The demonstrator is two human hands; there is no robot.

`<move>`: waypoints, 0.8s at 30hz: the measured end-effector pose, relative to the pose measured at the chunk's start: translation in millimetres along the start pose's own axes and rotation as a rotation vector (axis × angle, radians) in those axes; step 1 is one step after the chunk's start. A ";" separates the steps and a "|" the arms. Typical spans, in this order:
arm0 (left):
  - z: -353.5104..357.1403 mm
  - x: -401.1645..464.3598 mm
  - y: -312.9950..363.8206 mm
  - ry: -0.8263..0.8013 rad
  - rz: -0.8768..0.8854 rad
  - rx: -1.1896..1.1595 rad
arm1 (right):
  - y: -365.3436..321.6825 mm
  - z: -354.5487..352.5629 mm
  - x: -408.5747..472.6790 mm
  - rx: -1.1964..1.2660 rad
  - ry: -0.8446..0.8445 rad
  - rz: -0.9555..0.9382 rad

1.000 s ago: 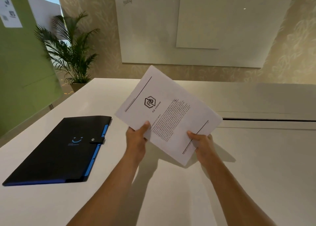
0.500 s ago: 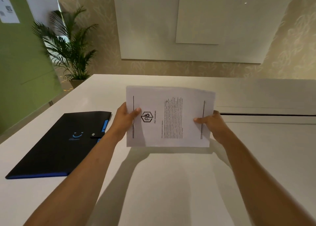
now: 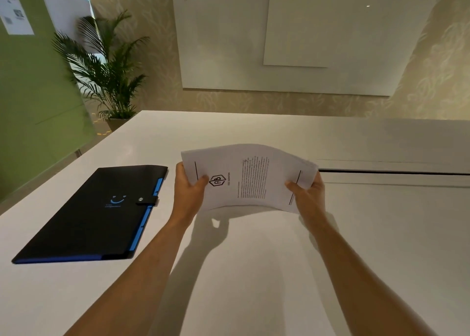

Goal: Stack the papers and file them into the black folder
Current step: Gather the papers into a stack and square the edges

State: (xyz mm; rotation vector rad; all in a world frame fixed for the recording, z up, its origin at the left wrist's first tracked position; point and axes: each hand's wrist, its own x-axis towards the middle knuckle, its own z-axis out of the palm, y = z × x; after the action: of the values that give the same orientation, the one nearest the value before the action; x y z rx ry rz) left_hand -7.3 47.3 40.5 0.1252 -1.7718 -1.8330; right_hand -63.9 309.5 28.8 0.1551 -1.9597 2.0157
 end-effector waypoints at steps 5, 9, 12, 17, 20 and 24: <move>3.0 1.9 0.8 0.009 0.001 0.024 | 3.7 6.3 3.0 -0.062 0.009 -0.018; 3.8 2.3 7.1 0.006 0.047 0.035 | -2.3 4.1 10.9 -0.084 0.011 -0.023; 2.4 3.5 6.5 0.021 0.049 0.019 | -4.8 1.0 10.3 -0.032 0.015 -0.024; -4.1 -5.3 -8.4 0.001 -0.031 0.052 | 9.0 -10.7 2.7 0.028 -0.044 0.065; -6.9 -3.4 -9.1 -0.008 -0.040 0.055 | 5.6 -13.6 5.5 0.030 -0.082 0.050; -7.1 -1.9 -9.8 -0.027 -0.039 0.039 | 3.0 -13.4 4.0 0.050 -0.130 0.024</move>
State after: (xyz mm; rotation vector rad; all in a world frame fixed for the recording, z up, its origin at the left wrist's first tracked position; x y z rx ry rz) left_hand -5.8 41.3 29.9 0.1518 -1.8367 -1.8364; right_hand -66.6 323.3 26.4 0.2827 -1.9978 2.1196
